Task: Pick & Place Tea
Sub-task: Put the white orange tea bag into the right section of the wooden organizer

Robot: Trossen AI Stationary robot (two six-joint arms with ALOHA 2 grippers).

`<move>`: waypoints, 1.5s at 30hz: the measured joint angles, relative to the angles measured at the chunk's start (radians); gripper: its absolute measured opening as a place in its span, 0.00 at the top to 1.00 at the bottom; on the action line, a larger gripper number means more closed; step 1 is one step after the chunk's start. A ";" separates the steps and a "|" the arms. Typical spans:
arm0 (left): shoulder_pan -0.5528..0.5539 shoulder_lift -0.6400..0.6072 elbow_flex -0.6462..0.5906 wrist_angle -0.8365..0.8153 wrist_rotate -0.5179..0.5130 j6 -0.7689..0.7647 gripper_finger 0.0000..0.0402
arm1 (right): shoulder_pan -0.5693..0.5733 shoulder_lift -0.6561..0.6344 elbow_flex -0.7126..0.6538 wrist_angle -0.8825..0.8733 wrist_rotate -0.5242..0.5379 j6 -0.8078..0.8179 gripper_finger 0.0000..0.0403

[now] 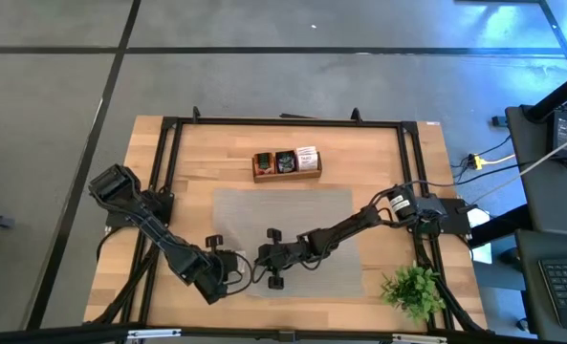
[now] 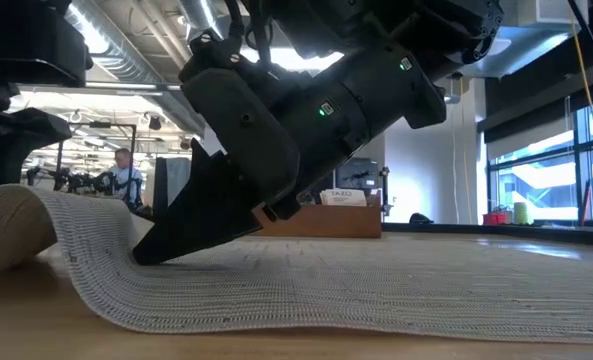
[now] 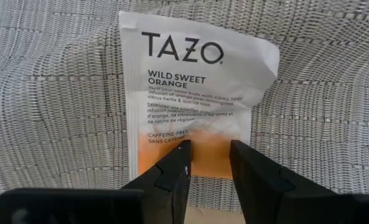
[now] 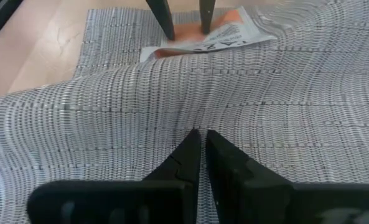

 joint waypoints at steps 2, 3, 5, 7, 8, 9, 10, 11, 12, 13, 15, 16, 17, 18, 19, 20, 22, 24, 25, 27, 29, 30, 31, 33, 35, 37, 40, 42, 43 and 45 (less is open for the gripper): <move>0.000 0.000 0.000 0.000 0.003 -0.008 0.73 | -0.002 -0.019 -0.002 -0.003 0.003 0.021 0.92; 0.000 0.000 0.000 0.000 0.003 -0.013 0.73 | -0.004 -0.030 -0.004 -0.016 0.003 0.038 0.92; 0.000 0.000 0.000 0.002 0.003 -0.021 0.73 | -0.005 -0.062 -0.009 -0.050 0.001 0.050 0.92; 0.000 0.001 0.000 0.003 -0.002 -0.023 0.73 | -0.004 -0.088 -0.009 -0.044 0.001 0.050 0.92; -0.001 0.002 0.000 0.007 -0.006 -0.023 0.72 | -0.003 -0.100 -0.008 -0.040 0.002 0.043 0.92; -0.001 0.003 0.000 0.012 -0.012 -0.023 0.72 | -0.003 -0.104 -0.004 -0.026 0.003 0.042 0.92; -0.001 0.004 0.000 0.014 -0.013 -0.024 0.72 | -0.003 -0.104 -0.002 -0.022 0.003 0.044 0.92; -0.001 0.004 0.000 0.015 -0.015 -0.025 0.73 | -0.003 -0.103 -0.004 -0.030 0.003 0.053 0.92; -0.001 0.004 0.000 0.017 -0.017 -0.025 0.73 | -0.004 -0.100 -0.006 -0.035 -0.003 0.081 0.92; -0.001 0.004 -0.001 0.019 -0.017 -0.026 0.73 | -0.007 -0.097 -0.007 -0.034 -0.015 0.129 0.92; -0.001 0.004 -0.001 0.021 -0.019 -0.030 0.73 | -0.015 -0.099 -0.006 -0.022 -0.056 0.280 0.92; -0.001 0.004 -0.001 0.022 -0.020 -0.036 0.73 | -0.021 -0.101 -0.005 -0.018 -0.086 0.352 0.92; -0.001 0.004 -0.001 0.023 -0.020 -0.038 0.73 | -0.026 -0.102 -0.005 -0.015 -0.113 0.413 0.92; -0.001 0.004 -0.001 0.023 -0.020 -0.038 0.73 | -0.030 -0.102 -0.005 -0.017 -0.131 0.459 0.92; -0.002 0.004 -0.001 0.024 -0.023 -0.038 0.73 | -0.032 -0.099 -0.005 -0.019 -0.138 0.494 0.92; -0.002 0.004 -0.001 0.024 -0.026 -0.040 0.72 | -0.032 -0.098 -0.005 -0.017 -0.135 0.525 0.92; -0.002 0.005 -0.001 0.026 -0.036 -0.052 0.72 | -0.031 -0.097 -0.005 -0.007 -0.115 0.576 0.92; -0.003 0.005 -0.002 0.027 -0.037 -0.052 0.73 | -0.029 -0.097 -0.004 0.002 -0.104 0.615 0.92; -0.003 0.005 -0.002 0.030 -0.041 -0.053 0.73 | -0.029 -0.097 -0.003 0.002 -0.103 0.618 0.92; -0.001 0.006 -0.002 0.041 -0.045 -0.052 0.73 | -0.029 -0.097 -0.004 -0.001 -0.101 0.609 0.92; -0.001 0.006 -0.002 0.044 -0.051 -0.046 0.73 | -0.029 -0.097 -0.003 -0.006 -0.099 0.632 0.92; -0.002 0.006 -0.002 0.048 -0.056 -0.043 0.73 | -0.029 -0.097 -0.003 -0.018 -0.088 0.675 0.92; -0.002 0.006 -0.002 0.052 -0.060 -0.036 0.73 | -0.029 -0.096 -0.003 -0.030 -0.071 0.695 0.92; -0.001 0.008 -0.003 0.077 -0.064 -0.028 0.73 | -0.030 -0.091 -0.003 -0.032 -0.053 0.696 0.92; -0.001 0.008 -0.003 0.080 -0.059 -0.028 0.72 | -0.029 -0.091 -0.003 -0.031 -0.049 0.691 0.92; -0.003 0.008 -0.003 0.080 -0.061 -0.027 0.72 | -0.027 -0.091 -0.003 -0.030 -0.026 0.671 0.92; -0.003 0.008 -0.002 0.079 -0.062 -0.026 0.73 | -0.024 -0.091 -0.003 -0.028 0.021 0.664 0.92; -0.003 0.007 -0.002 0.078 -0.062 -0.026 0.73 | -0.024 -0.091 -0.003 -0.027 0.025 0.645 0.91; -0.003 0.007 -0.002 0.078 -0.063 -0.026 0.73 | -0.024 -0.089 -0.003 -0.027 0.025 0.644 0.90; -0.003 0.007 -0.002 0.078 -0.062 -0.026 0.73 | -0.024 -0.082 -0.003 -0.014 0.022 0.659 0.86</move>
